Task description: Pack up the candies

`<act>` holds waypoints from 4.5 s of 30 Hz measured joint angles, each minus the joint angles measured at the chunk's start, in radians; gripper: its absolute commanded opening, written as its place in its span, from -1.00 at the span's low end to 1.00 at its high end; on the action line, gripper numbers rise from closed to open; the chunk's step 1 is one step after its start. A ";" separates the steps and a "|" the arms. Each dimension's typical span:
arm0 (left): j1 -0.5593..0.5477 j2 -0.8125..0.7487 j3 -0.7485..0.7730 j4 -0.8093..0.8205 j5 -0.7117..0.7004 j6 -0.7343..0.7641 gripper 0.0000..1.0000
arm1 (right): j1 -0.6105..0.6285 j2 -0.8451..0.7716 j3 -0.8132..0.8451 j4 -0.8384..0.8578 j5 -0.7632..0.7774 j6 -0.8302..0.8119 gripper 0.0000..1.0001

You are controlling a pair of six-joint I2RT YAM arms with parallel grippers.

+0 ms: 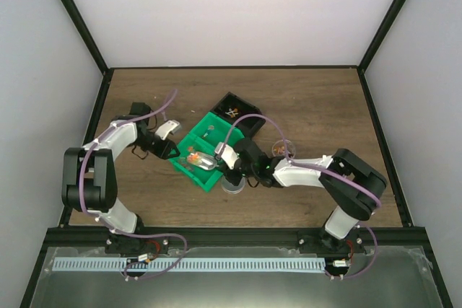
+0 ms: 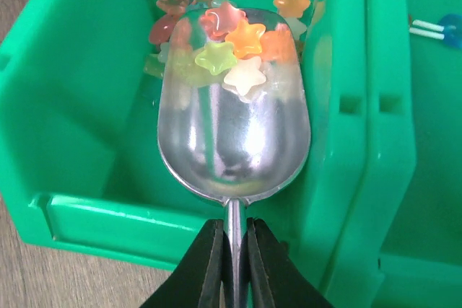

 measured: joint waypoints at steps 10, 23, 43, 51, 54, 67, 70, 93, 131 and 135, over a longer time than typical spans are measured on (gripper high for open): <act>0.002 -0.001 0.041 -0.053 0.001 0.019 -0.16 | -0.015 -0.026 -0.045 0.080 -0.041 -0.009 -0.99; 0.008 -0.035 0.045 -0.053 0.001 -0.019 0.19 | -0.080 -0.245 -0.137 0.107 -0.107 -0.005 -0.99; 0.008 -0.036 0.057 0.015 0.023 -0.063 0.23 | -0.441 -0.734 -0.136 -0.523 -0.088 -0.174 -0.99; 0.008 -0.035 0.065 0.041 0.035 -0.070 0.23 | -0.584 -0.761 -0.082 -0.665 -0.033 -0.267 -0.99; 0.008 -0.034 0.071 0.051 0.042 -0.072 0.24 | -0.670 -0.760 -0.050 -0.710 -0.054 -0.322 -0.99; 0.008 -0.012 0.073 0.067 0.053 -0.087 0.24 | -0.868 -0.820 -0.046 -0.941 -0.157 -0.570 -0.99; 0.008 -0.011 0.073 0.072 0.053 -0.087 0.24 | -0.870 -0.828 -0.046 -0.983 -0.162 -0.605 -0.99; 0.008 0.002 0.072 0.117 0.071 -0.114 0.24 | -0.871 -0.704 0.011 -1.153 -0.115 -0.649 -0.99; 0.008 0.079 0.083 0.167 0.105 -0.117 0.24 | -0.871 -0.612 0.149 -1.300 -0.041 -0.684 -0.99; 0.008 0.079 0.082 0.171 0.105 -0.119 0.24 | -0.871 -0.601 0.165 -1.312 -0.037 -0.687 -0.99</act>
